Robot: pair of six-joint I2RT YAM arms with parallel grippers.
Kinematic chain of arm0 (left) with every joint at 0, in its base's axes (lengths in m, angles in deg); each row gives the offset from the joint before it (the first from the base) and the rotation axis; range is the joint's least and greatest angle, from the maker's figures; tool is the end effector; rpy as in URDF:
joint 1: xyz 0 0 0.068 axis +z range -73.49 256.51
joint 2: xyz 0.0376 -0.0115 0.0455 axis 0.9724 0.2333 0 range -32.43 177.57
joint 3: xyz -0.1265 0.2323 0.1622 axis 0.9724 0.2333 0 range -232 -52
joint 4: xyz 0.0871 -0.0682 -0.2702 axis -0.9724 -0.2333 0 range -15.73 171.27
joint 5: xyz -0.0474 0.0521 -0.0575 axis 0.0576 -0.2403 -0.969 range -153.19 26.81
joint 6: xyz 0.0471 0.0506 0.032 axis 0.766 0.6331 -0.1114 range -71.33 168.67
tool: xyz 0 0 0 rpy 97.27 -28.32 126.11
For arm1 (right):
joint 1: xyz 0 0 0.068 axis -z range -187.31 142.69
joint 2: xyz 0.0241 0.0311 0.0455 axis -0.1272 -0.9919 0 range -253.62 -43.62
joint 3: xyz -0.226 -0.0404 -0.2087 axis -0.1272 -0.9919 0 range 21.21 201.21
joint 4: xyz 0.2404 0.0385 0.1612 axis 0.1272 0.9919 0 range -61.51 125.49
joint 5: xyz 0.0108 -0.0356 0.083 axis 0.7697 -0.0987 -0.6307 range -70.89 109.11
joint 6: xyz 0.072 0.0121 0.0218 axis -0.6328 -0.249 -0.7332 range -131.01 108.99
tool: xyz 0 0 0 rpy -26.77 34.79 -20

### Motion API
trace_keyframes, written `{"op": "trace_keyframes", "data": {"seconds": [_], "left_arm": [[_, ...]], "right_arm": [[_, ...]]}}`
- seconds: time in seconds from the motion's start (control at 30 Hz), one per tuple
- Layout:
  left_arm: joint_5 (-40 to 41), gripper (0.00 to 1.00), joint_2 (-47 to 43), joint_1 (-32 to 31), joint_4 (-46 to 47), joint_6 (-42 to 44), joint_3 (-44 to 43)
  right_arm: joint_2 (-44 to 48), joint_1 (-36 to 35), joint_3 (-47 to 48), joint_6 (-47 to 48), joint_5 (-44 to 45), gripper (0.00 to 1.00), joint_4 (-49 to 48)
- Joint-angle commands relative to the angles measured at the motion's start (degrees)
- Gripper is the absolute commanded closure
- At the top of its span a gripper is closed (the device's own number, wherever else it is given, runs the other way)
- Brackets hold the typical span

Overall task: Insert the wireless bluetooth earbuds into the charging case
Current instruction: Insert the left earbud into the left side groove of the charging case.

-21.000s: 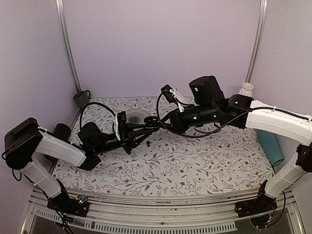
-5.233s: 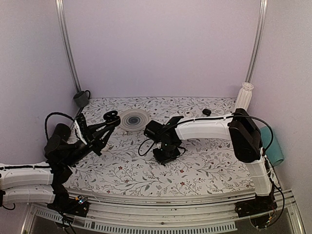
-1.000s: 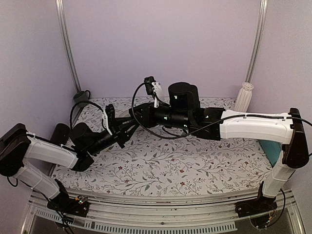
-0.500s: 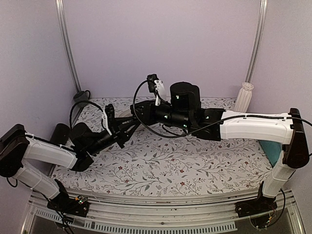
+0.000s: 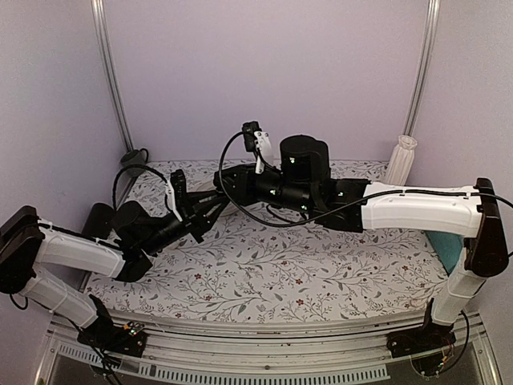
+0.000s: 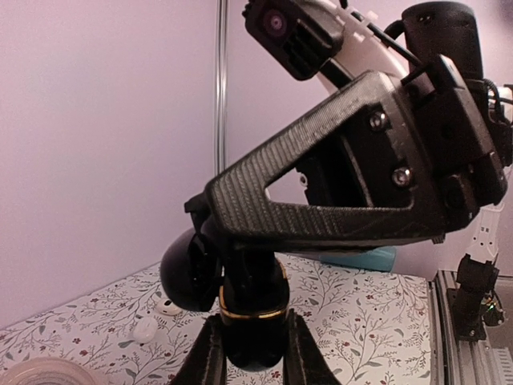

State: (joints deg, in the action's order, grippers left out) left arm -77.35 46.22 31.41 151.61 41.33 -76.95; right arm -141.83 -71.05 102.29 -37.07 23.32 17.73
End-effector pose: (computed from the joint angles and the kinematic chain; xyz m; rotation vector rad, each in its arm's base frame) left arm 0.2032 -0.2264 0.2613 0.6402 1.1867 -0.9369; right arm 0.2182 0.4314 0.3732 -0.5277 1.7305 1.0947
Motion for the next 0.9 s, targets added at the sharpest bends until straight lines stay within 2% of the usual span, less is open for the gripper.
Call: {"op": "trace_keyframes", "data": {"seconds": [0.0,0.67,0.87], "left_arm": [[1.0,1.00,-1.5,-0.9,-0.1,-0.2,-1.4],[3.9,1.00,-5.0,-0.9,-2.7,2.0,-2.2],[4.5,1.00,-6.0,-0.9,-3.3,2.6,-2.0]], "right_arm": [[-0.8,-0.2,-0.2,0.3,-0.8,0.88,-0.6],[-2.0,-0.2,1.2,2.2,1.3,0.87,3.8],[-2.7,-0.2,2.2,2.6,1.8,0.84,5.4]]}}
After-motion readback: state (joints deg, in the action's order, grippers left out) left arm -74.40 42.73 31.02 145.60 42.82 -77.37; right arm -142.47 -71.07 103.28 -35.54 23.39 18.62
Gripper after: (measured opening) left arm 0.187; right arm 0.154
